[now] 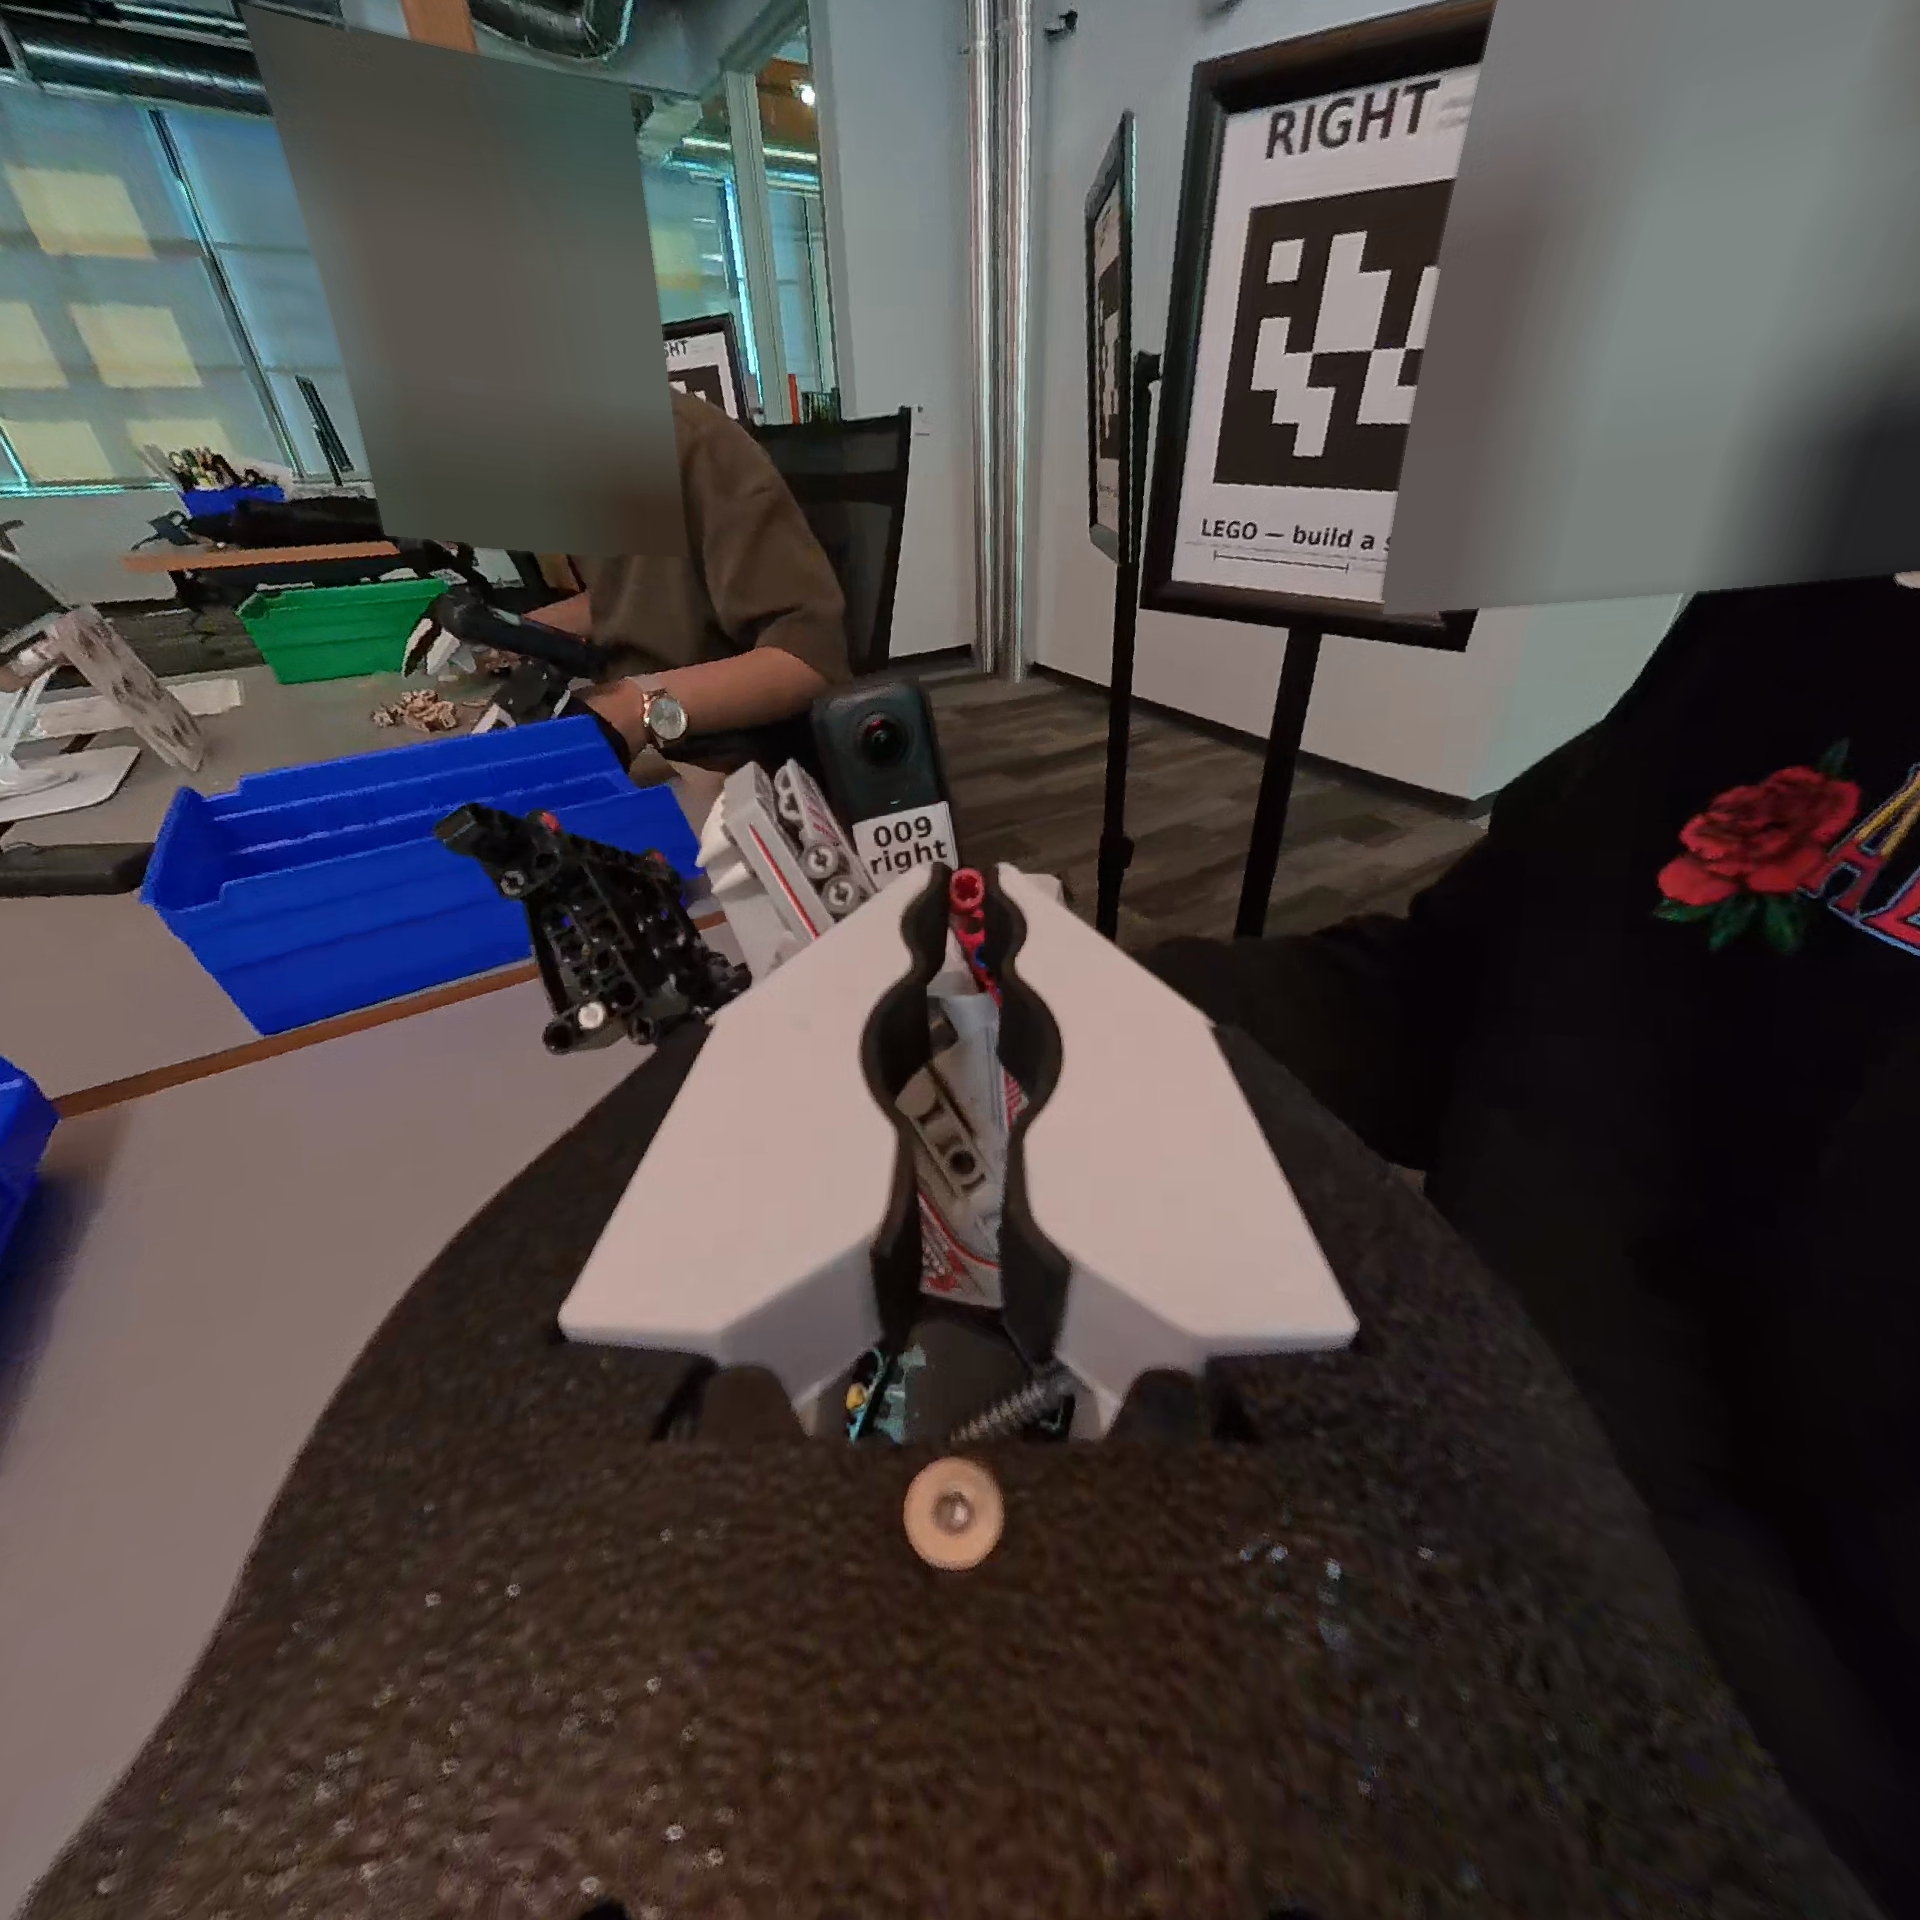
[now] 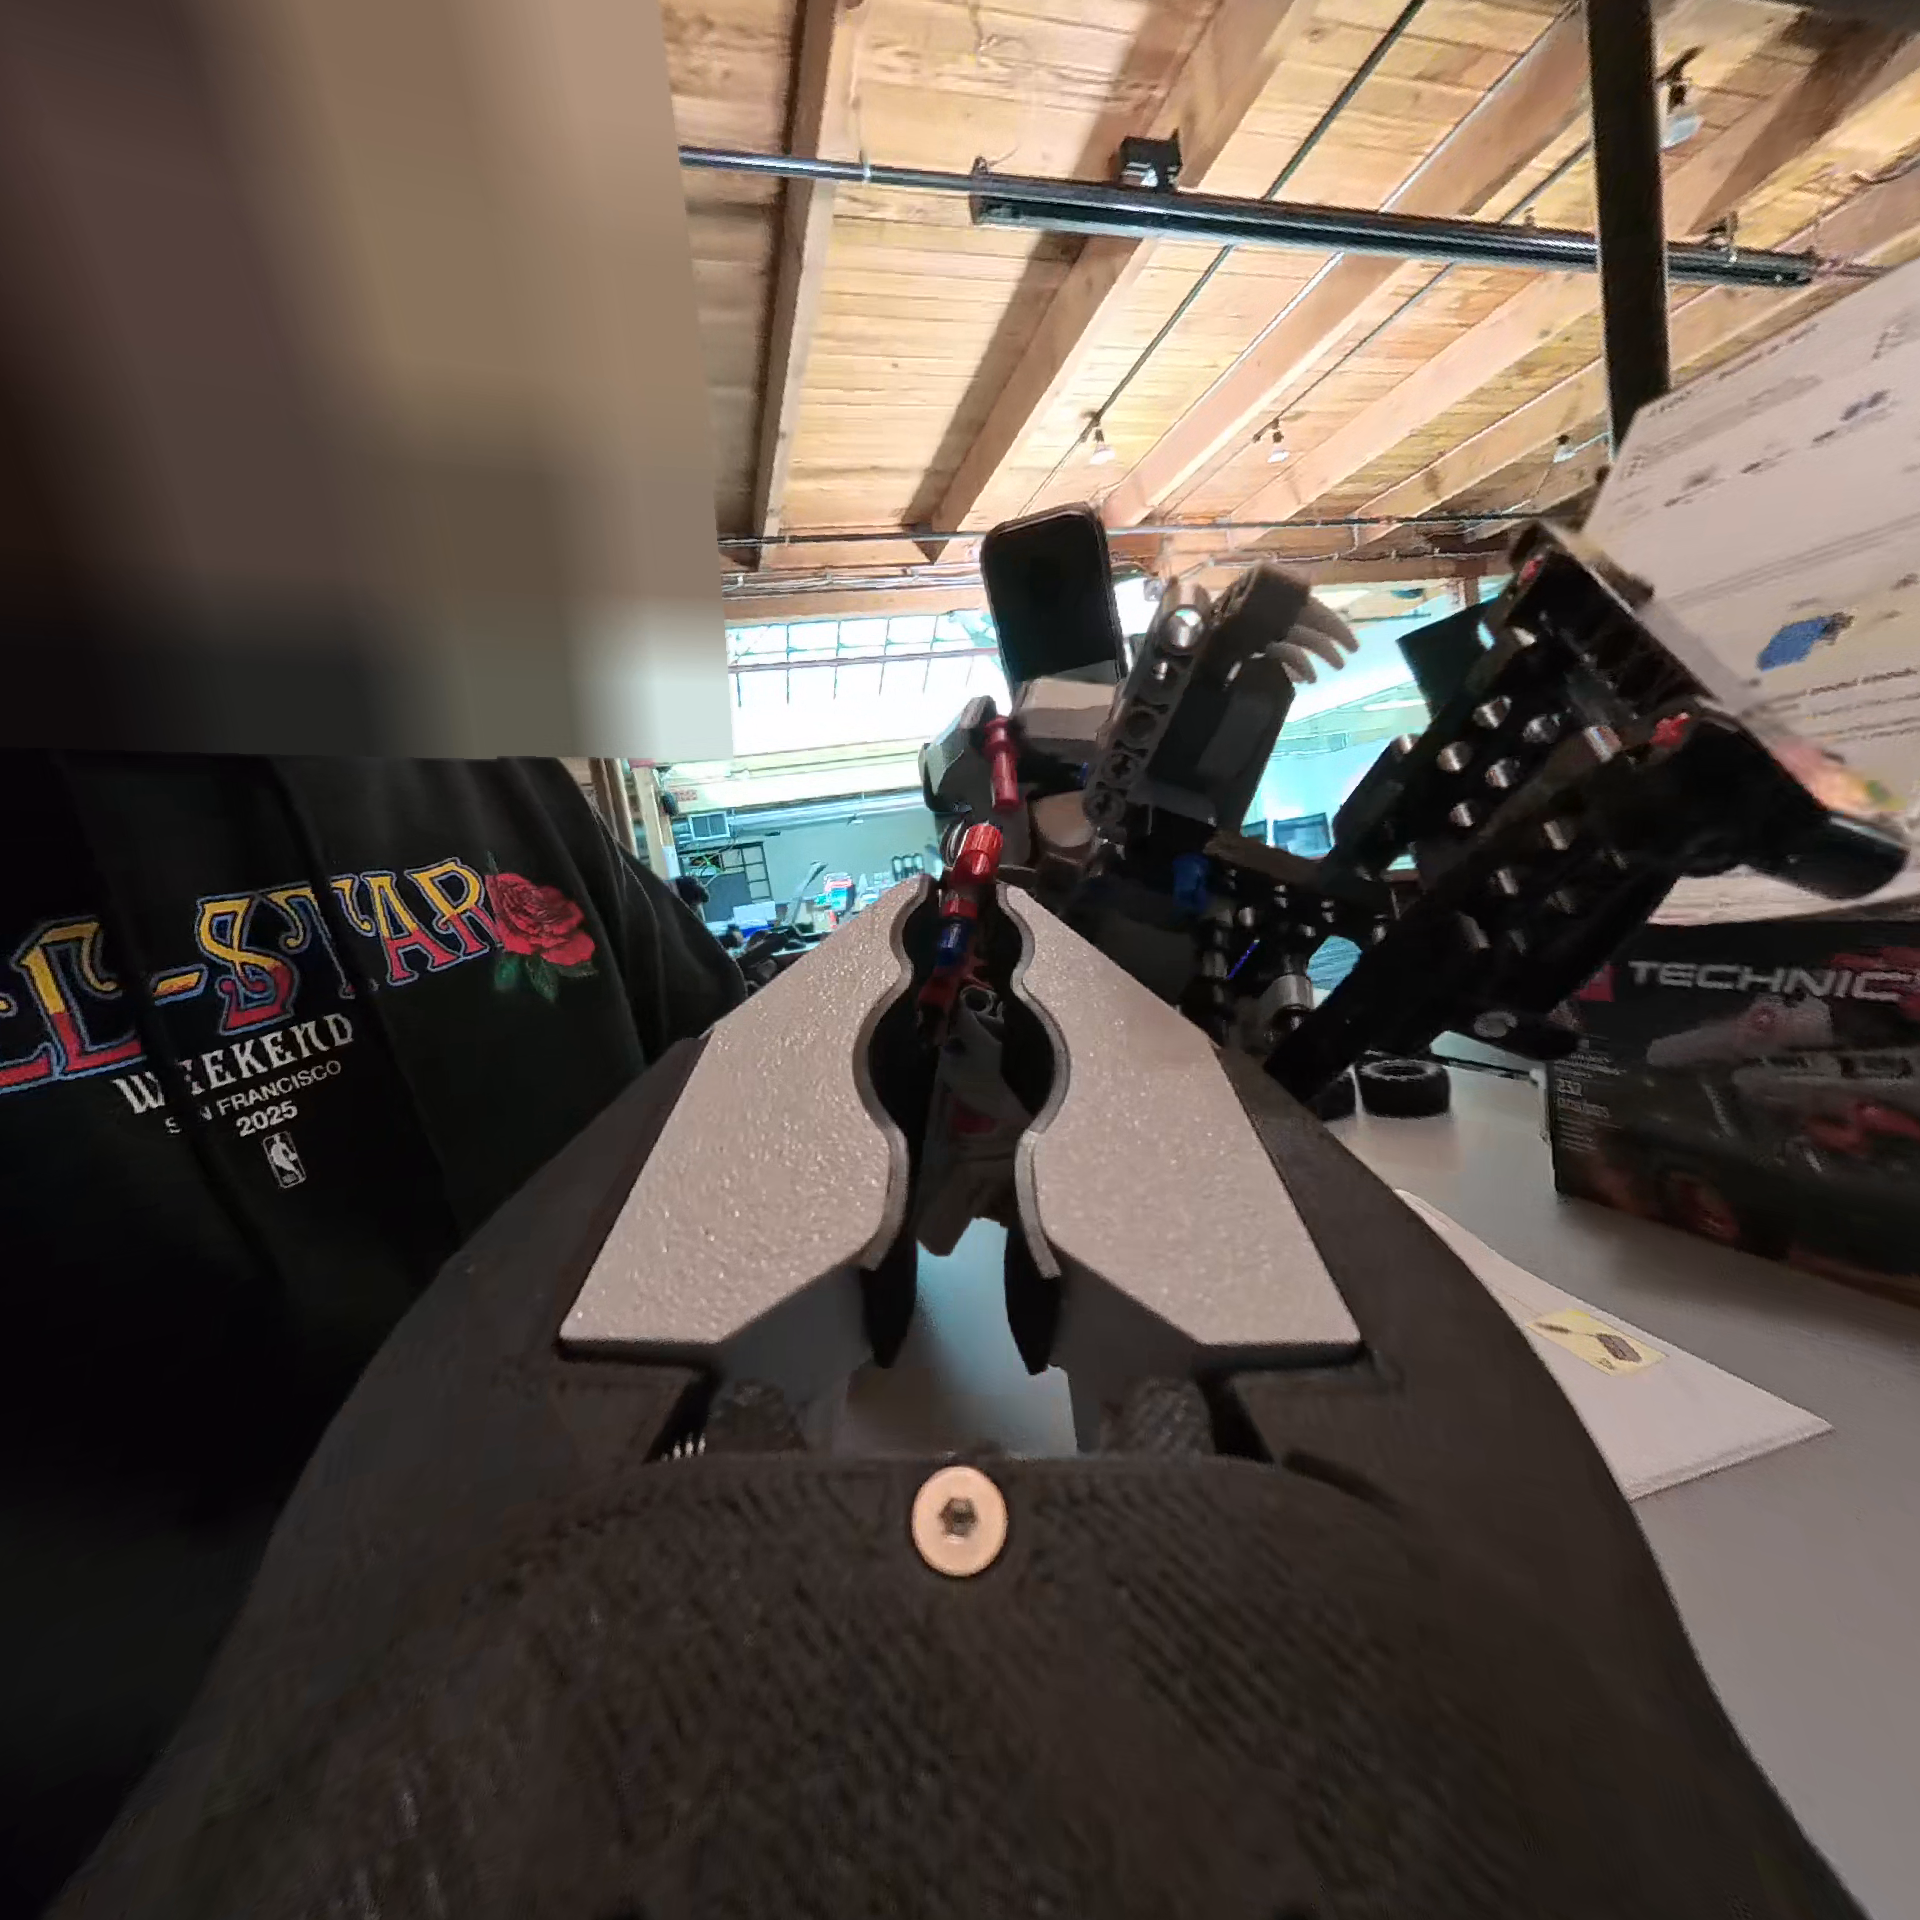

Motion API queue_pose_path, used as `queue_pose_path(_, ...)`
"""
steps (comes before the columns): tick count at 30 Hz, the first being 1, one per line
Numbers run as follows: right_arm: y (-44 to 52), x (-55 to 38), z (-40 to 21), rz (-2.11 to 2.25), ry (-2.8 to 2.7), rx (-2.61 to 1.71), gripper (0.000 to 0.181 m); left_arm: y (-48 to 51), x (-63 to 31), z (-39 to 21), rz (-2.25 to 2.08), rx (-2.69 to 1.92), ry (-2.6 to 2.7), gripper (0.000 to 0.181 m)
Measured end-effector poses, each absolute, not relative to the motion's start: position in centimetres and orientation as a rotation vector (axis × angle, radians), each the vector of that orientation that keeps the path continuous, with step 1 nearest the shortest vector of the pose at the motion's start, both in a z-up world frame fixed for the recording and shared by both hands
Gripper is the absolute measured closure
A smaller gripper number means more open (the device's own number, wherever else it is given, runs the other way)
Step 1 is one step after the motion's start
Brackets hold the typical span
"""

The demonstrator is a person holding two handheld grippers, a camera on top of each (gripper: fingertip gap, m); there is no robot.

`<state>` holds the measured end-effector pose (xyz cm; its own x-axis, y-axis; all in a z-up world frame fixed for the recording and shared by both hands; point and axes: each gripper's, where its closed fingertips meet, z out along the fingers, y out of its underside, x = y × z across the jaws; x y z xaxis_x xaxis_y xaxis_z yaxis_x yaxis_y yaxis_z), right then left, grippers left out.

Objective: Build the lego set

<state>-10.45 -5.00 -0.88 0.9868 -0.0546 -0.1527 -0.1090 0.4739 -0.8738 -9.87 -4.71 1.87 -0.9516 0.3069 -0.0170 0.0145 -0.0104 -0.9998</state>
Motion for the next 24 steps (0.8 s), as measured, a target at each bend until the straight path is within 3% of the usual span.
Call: queue_pose_path(24,-5.2,-11.0,0.1,-0.076,0.162,-1.097,0.174,-5.6,-10.3,1.9,2.055,-0.105,-1.855,0.176)
